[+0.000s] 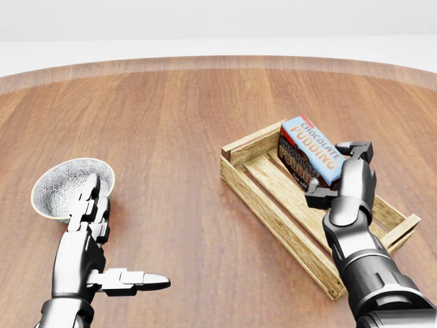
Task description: Pick up the chocolate pudding and put it in the tray.
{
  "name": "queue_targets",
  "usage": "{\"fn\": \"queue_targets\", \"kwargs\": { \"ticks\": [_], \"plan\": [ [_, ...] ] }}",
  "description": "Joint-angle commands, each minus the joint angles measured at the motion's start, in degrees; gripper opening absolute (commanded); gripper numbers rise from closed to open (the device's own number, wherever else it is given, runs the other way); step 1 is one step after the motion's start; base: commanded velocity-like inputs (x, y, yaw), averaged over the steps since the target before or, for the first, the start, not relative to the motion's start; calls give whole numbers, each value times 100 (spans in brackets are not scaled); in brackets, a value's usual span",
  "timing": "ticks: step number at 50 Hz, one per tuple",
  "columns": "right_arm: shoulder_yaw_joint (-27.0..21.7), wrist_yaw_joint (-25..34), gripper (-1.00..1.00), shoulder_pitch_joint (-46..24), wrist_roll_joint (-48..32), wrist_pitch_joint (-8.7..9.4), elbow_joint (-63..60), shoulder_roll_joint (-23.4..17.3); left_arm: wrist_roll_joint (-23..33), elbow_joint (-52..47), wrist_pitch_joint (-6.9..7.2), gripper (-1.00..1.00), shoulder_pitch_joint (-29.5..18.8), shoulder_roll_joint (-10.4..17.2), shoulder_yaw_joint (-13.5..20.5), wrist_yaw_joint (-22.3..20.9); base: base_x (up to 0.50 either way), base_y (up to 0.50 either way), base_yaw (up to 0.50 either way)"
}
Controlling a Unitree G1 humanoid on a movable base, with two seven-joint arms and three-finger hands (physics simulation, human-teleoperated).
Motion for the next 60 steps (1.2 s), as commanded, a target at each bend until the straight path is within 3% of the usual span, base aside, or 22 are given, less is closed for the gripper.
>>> {"fn": "queue_targets", "kwargs": {
  "ticks": [1,10,60],
  "plan": [
    [16,-157,-100,136,46,-2,131,20,-84,59,39,100,-32,-13,10,-77,0,0,0],
    [-12,-98,-100,118,79,-2,80,-12,-81,-39,110,100,-4,-14,-1,-78,0,0,0],
    [-59,-169,-100,301,33,-2,224,-77,-78,-39,107,100,-4,-17,1,-78,0,0,0]
  ]
}}
